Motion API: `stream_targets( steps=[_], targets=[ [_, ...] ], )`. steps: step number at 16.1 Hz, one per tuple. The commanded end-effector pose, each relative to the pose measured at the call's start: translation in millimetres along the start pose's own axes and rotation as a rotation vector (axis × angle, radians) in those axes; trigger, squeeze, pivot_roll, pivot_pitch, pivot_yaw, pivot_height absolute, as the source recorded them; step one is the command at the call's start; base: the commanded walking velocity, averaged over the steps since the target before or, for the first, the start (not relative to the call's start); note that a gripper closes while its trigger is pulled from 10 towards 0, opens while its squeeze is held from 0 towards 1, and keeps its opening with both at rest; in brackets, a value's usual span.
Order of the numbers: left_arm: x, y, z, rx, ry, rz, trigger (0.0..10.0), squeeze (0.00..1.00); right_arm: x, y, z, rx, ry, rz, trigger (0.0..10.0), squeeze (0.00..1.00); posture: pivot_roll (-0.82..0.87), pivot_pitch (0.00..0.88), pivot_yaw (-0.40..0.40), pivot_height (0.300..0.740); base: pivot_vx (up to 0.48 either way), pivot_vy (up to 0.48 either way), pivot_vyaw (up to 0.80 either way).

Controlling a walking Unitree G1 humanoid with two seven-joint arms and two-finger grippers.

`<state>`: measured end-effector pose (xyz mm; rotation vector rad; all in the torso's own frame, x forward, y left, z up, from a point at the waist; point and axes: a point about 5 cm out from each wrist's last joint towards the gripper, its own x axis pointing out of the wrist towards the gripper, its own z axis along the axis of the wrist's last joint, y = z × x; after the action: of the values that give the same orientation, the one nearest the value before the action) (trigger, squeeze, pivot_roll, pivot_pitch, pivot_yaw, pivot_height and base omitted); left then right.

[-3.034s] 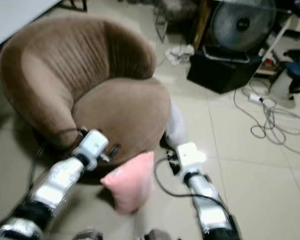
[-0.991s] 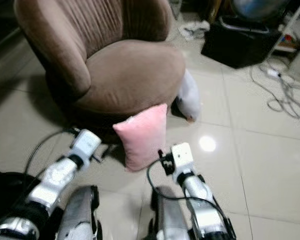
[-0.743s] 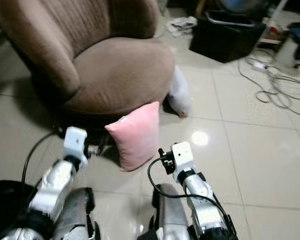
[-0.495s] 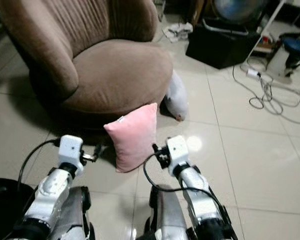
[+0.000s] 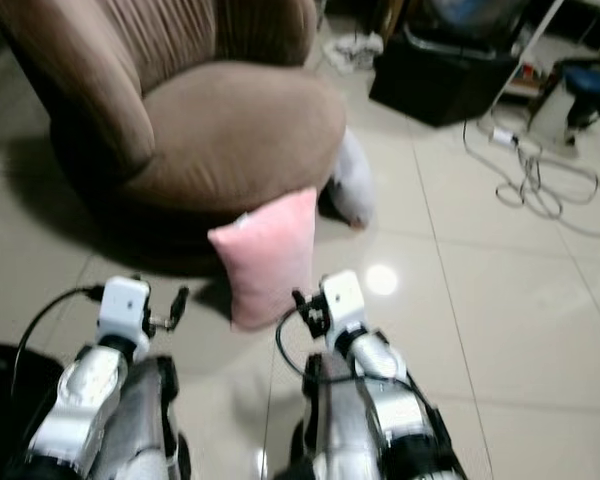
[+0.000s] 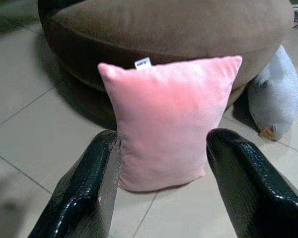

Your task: Move the pillow to the sofa from floor

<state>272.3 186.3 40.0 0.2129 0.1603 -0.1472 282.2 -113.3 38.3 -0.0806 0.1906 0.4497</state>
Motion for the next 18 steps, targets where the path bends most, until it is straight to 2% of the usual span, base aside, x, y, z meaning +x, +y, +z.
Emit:
stream_targets(
  steps=[1, 2, 4, 6, 9, 10, 11, 12, 14, 15, 17, 18],
  targets=[
    [-0.4, -6.5, 0.6, 0.010, 0.002, -0.028, 10.0, 0.00, -3.2, -1.3, -6.3, -0.003, 0.023, -0.005, 10.0, 0.00, 0.07, 0.161, -0.125, 0.490, 0.000, 0.000, 0.00],
    [-0.1, -8.9, 2.4, 0.034, -0.002, -0.039, 10.0, 0.00, -3.3, -0.8, -6.4, 0.008, 0.011, -0.013, 10.0, 0.00, 0.06, 0.157, -0.122, 0.485, 0.000, 0.000, 0.00],
    [-3.1, -8.5, 3.4, -0.015, -0.018, -0.029, 10.0, 0.00, -5.5, -2.1, -4.5, 0.020, -0.014, -0.028, 10.0, 0.00, 0.06, 0.154, -0.122, 0.485, 0.000, 0.000, 0.00],
    [-19.7, -4.5, -2.1, -0.082, -0.056, 0.005, 10.0, 0.00, -16.4, -8.0, -8.9, 0.028, -0.025, -0.045, 10.0, 0.00, 0.06, 0.150, -0.120, 0.485, 0.000, 0.000, 0.00],
    [-60.0, 3.1, -22.7, -0.102, -0.037, -0.025, 10.0, 0.00, -44.0, -16.2, -28.3, 0.006, 0.021, -0.040, 10.0, 0.00, 0.04, 0.158, -0.119, 0.485, 0.000, 0.000, 0.00],
    [-76.9, 11.2, -32.1, -0.099, -0.008, -0.049, 10.0, 0.00, -60.6, -20.4, -40.5, -0.006, 0.064, -0.037, 10.0, 0.00, 0.05, 0.168, -0.121, 0.485, 0.000, 0.000, 0.00],
    [-87.3, 16.4, -39.5, -0.094, 0.020, -0.045, 10.0, 0.00, -73.8, -22.9, -49.1, -0.007, 0.099, -0.032, 10.0, 0.00, 0.05, 0.172, -0.122, 0.485, 0.000, 0.000, 0.00],
    [-93.1, 8.1, -44.6, -0.099, 0.023, -0.039, 10.0, 0.00, -82.9, -22.4, -53.5, -0.004, 0.117, -0.026, 10.0, 0.00, 0.05, 0.174, -0.121, 0.485, 0.000, 0.000, 0.00],
    [-94.0, -6.0, -47.6, -0.115, 0.023, -0.037, 10.0, 0.00, -87.4, -21.8, -55.1, -0.004, 0.120, -0.028, 10.0, 0.00, 0.04, 0.174, -0.125, 0.485, 0.000, 0.000, 0.00],
    [-89.7, -30.8, -46.8, -0.141, 0.014, -0.040, 10.0, 0.00, -89.1, -16.8, -56.0, 0.011, 0.115, -0.030, 10.0, 0.00, 0.04, 0.172, -0.129, 0.485, 0.000, 0.000, 0.00],
    [-85.4, -45.7, -43.6, -0.129, -0.002, -0.059, 10.0, 0.00, -87.3, -8.7, -54.2, 0.019, 0.101, -0.027, 10.0, 0.00, 0.03, 0.164, -0.131, 0.485, 0.000, 0.000, 0.00],
    [-85.4, -45.7, -43.6, -0.129, -0.002, -0.059, 10.0, 0.00, -87.3, -8.7, -54.2, 0.019, 0.101, -0.027, 10.0, 0.00, 0.03, 0.164, -0.131, 0.485, 0.000, 0.000, 0.00]
  ],
)
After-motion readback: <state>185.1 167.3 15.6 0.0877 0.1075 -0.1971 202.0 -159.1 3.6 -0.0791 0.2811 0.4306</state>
